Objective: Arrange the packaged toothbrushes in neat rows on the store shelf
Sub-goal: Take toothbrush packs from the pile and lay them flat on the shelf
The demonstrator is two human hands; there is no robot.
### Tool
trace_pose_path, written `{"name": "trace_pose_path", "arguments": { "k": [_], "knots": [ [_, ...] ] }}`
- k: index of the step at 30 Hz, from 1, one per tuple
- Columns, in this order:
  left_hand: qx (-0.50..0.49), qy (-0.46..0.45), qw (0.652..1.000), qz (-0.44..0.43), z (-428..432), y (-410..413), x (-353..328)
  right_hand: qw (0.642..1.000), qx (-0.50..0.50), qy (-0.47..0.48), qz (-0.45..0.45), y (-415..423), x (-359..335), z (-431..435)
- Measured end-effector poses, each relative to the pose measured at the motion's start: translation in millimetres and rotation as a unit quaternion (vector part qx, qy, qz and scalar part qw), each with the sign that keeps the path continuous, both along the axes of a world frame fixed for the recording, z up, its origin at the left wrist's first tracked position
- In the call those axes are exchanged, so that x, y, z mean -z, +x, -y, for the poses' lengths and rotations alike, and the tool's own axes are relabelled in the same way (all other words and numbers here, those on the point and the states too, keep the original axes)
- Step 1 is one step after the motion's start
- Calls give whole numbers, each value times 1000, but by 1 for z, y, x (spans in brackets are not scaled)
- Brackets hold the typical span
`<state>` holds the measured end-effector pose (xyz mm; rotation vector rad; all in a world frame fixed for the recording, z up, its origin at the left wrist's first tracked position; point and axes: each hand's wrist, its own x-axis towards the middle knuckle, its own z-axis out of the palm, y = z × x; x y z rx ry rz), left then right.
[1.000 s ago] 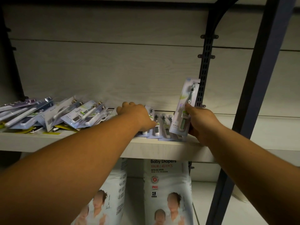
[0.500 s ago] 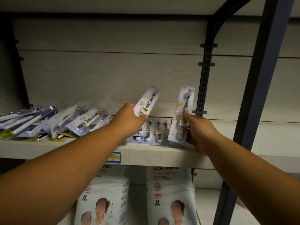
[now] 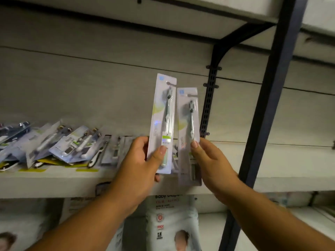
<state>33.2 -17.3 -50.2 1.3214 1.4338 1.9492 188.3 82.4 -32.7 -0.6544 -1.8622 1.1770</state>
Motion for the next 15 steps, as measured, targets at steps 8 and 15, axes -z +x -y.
{"name": "trace_pose_path", "arguments": {
  "k": [8, 15],
  "knots": [
    [93, 5, 995, 44, 5, 86, 24, 999, 37, 23, -8, 85, 20, 22],
    [125, -23, 992, 2, -25, 217, 5, 991, 119, 7, -64, 223, 22, 0]
  ]
}}
